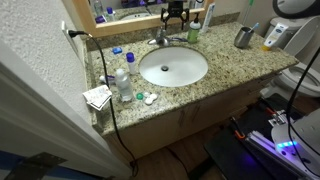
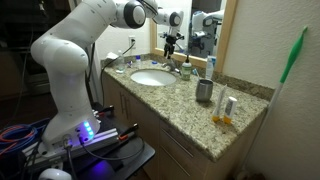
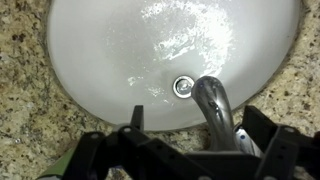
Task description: Close the tap
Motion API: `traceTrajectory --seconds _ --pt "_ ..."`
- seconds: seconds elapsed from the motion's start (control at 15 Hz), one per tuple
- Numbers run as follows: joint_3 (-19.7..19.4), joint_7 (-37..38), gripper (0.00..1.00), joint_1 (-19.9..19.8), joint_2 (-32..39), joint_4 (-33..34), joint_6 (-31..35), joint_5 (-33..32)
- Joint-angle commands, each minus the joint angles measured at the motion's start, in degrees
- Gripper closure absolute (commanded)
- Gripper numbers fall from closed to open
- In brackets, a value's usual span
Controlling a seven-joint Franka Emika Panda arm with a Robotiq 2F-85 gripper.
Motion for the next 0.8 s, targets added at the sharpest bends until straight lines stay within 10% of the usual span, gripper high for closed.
traceTrajectory --seconds 0.0,0.73 --pt "-0.1 0.8 0.0 0.1 0.1 0.0 0.3 -0.3" --pt "-1.1 4.6 0.0 1.1 4.2 1.4 4.1 -1.2"
